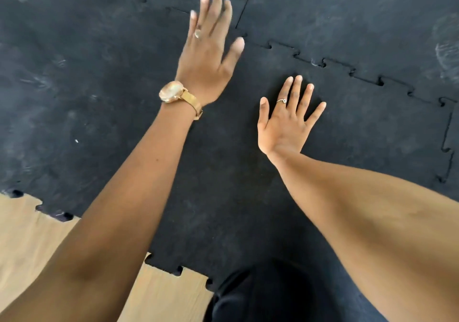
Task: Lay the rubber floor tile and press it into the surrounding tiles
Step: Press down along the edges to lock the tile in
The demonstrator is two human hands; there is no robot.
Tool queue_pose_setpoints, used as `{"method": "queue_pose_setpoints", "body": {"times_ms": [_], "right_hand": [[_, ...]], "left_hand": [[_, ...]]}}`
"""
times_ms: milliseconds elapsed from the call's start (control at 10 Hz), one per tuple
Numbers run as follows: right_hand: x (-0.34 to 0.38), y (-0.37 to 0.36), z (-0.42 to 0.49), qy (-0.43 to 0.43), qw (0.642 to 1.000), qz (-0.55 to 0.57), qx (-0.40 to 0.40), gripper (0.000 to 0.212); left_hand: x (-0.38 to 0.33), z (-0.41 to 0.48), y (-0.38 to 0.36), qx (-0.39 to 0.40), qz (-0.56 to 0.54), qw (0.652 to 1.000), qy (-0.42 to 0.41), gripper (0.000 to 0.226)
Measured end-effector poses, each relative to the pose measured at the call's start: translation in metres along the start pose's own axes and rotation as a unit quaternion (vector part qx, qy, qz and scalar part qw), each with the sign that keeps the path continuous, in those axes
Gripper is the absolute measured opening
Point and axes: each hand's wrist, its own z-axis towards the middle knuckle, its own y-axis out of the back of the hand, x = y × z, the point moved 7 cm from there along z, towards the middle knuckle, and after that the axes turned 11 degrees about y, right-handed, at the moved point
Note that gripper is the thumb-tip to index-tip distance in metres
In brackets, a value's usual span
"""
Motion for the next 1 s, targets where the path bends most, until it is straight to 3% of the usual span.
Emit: {"method": "queue_pose_setpoints", "body": {"times_ms": [100, 200, 300, 500, 700, 1000], "right_hand": [[0.000, 0.001, -0.001, -0.001, 1.000, 0.007, -0.008, 0.068], [-0.001, 0.000, -0.001, -0.001, 1.000, 0.001, -0.007, 0.067], [0.000, 0.001, 0.001, 0.001, 1.000, -0.003, -0.012, 0.066], [-0.001, 0.003, -0.001, 0.000, 1.000, 0.009, -0.005, 0.067], [0.000, 0.003, -0.001, 0.001, 1.000, 0.004, -0.005, 0.067], [0.001, 0.008, -0.004, -0.012, 1.000, 0.022, -0.013, 0.067]], "left_hand": [[0.007, 0.013, 0.018, -0.024, -0.085, 0.996, 0.001, 0.056], [0.032, 0.000, -0.046, 0.042, 0.126, 0.991, 0.010, 0.062], [0.059, -0.007, -0.088, 0.117, 0.226, 0.967, 0.022, 0.066], [0.052, -0.015, -0.080, 0.133, 0.224, 0.964, 0.043, 0.073], [0.047, -0.129, -0.061, 0.121, 0.215, 0.969, 0.017, 0.064], [0.046, -0.127, -0.059, 0.109, 0.206, 0.972, 0.029, 0.063]]}}
